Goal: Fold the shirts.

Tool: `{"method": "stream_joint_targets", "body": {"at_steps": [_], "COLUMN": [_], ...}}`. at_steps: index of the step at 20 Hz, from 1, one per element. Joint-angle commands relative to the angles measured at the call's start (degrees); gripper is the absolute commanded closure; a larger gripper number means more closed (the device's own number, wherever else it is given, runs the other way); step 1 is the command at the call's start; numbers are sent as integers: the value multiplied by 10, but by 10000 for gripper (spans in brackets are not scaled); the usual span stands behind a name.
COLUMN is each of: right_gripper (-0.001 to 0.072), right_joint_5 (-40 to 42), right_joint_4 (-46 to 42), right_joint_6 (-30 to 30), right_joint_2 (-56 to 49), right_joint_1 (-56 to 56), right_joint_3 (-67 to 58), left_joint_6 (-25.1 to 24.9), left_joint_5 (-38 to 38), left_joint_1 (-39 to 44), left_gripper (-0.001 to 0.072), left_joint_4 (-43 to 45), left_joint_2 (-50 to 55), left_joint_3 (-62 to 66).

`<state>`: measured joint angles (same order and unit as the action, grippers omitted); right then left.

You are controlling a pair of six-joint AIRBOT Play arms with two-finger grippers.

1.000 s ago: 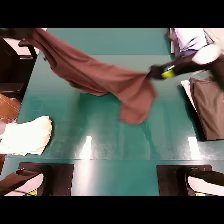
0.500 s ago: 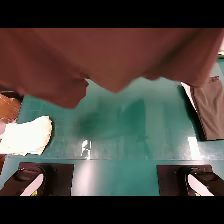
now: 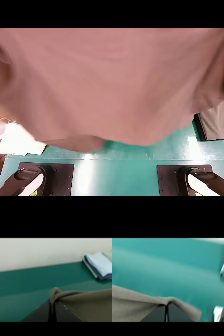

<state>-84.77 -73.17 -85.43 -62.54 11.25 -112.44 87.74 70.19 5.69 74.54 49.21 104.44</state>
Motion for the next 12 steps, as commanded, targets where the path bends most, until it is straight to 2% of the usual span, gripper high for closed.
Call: {"method": "stream_joint_targets", "body": {"at_steps": [1,3,5,8,11,12], "right_gripper": [696,696,696,695,693,692], "right_joint_5": [-59,-47,-3,66,119,134], "right_joint_4": [2,1,1,20,81,95], "right_joint_6": [-1,0,6,10,14,17], "right_joint_2": [-113,-184,-251,-327,-356,-357], "right_joint_1": [0,8,13,12,-2,-7], "right_joint_3": [38,98,137,141,141,141], "left_joint_6": [3,3,3,3,3,3], "left_joint_5": [19,-39,-128,-201,-242,-249], "left_joint_1": [0,0,0,0,0,0], "left_gripper": [682,682,682,682,681,627], "left_joint_4": [6,19,31,32,32,32], "left_joint_2": [76,138,216,316,351,351], "left_joint_3": [-135,-226,-283,-281,-276,-276]}}
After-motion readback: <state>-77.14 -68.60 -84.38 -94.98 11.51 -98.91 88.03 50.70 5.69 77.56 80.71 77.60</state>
